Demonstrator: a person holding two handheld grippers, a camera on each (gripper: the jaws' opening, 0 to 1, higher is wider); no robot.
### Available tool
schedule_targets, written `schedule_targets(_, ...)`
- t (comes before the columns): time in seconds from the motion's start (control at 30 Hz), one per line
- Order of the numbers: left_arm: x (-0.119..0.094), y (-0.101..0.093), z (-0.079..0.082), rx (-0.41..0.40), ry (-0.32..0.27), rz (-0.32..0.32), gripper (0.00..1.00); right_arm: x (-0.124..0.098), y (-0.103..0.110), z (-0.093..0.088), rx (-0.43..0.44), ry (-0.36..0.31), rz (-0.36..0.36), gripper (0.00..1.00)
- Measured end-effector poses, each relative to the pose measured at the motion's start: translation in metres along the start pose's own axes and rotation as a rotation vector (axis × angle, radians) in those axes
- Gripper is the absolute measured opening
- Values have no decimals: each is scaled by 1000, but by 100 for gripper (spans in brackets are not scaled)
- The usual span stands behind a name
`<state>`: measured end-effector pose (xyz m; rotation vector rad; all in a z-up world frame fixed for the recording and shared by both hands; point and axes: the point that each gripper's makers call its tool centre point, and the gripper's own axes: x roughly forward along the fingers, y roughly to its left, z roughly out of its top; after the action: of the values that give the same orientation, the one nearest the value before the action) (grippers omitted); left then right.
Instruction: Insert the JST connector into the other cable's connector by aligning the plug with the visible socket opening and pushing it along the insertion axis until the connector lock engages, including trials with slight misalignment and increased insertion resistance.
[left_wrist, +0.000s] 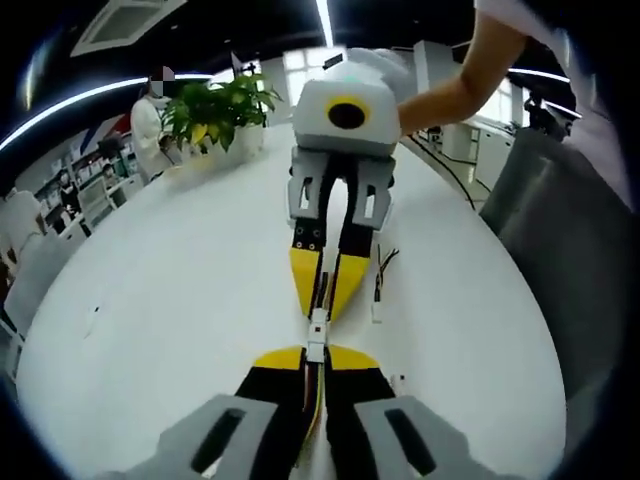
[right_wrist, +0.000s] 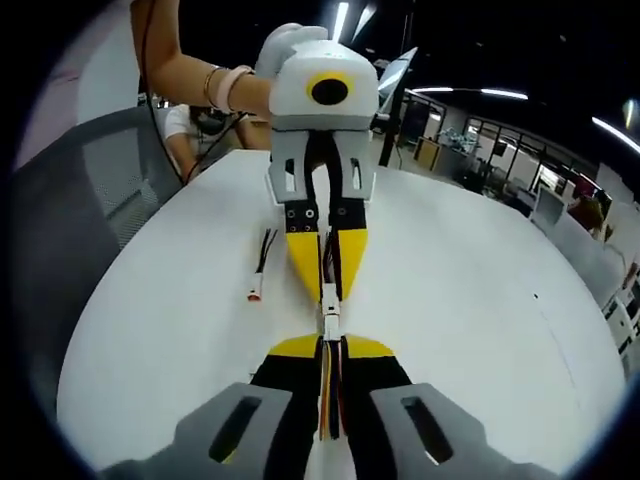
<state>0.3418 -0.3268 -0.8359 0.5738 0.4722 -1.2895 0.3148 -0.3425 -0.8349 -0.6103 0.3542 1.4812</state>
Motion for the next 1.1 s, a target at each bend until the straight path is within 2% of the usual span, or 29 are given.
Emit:
schedule_targets(0.2, 0, -10, 1, -8, 9, -12, 0, 2, 2, -3, -16, 23, 12, 3)
schedule_targets(0.27, 1, -13, 7, -33, -19, -20, 0, 3, 3, -4, -24, 26, 14, 3)
schedule_targets(0.3, 2, -12, 7, -26, -14, -23, 0, 4, 4, 1, -11, 6, 20, 3)
schedule_targets(0.37, 3, -15, 8, -12, -6, -17, 0, 4, 2, -2, -34, 27, 12, 3)
schedule_targets(0.5, 2, -17, 10, -12, -12, -15, 0, 4, 2, -3, -16, 20, 11, 3)
schedule_targets(0.73, 6, -1, 7, 1, -32, -1, 0, 1, -3, -2, -23, 21, -9, 3)
schedule_targets(1.1, 5, -16, 13, 10, -31, -4, 0, -2, 1, -2, -24, 28, -12, 3)
